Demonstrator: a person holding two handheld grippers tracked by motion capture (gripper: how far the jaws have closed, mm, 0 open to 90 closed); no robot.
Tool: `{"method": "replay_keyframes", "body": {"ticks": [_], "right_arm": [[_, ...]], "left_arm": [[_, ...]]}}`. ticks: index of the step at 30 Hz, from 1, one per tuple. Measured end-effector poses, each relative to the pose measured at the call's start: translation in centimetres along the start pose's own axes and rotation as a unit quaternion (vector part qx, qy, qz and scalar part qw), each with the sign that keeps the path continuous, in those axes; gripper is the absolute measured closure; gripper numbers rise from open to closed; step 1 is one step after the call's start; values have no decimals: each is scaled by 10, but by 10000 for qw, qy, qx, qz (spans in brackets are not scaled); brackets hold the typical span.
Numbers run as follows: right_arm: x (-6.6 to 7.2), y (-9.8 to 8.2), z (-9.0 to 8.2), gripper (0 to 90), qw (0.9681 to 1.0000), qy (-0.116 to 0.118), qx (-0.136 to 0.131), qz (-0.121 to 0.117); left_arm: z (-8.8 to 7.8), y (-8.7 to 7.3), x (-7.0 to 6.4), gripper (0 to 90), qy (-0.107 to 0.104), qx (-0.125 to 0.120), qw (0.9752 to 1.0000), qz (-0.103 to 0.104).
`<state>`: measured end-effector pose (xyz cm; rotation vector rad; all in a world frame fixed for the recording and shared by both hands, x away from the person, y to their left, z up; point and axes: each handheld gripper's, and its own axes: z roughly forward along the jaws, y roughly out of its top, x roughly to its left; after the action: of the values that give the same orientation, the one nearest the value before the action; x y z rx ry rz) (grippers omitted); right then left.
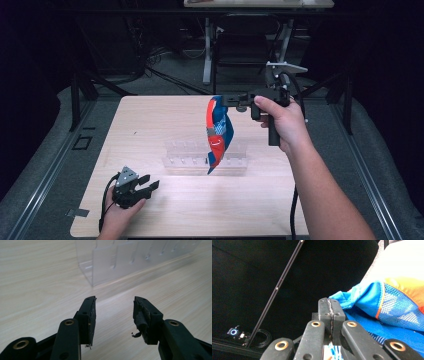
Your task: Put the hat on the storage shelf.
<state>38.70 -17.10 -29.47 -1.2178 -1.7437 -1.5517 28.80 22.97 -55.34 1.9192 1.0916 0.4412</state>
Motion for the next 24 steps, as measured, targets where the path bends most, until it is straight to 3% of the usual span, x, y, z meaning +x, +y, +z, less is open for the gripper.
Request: {"method": "replay_keyframes", "body": {"ticks": [3,8,17,19,20,24], "right_arm": [[0,2,3,900,10000,-8,6,7],[1,4,10,900,10000,-14,20,-44],[-1,4,20,900,10000,-3,36,6],[-2,4,21,900,10000,0,64,3],[-2,4,22,900,10000,11,62,-22],[-3,3,24,900,10000,10,51,-4]], "left_arm": [[-1,5,-8,540,-78,-79,9999,132],[-5,24,-34,544,-248,-331,9972,620],[0,52,-72,576,-698,-515,9920,918],[1,54,-75,578,-735,-537,9915,931],[3,59,-83,578,-821,-577,9900,994],[5,66,-92,585,-907,-637,9881,1069]]}}
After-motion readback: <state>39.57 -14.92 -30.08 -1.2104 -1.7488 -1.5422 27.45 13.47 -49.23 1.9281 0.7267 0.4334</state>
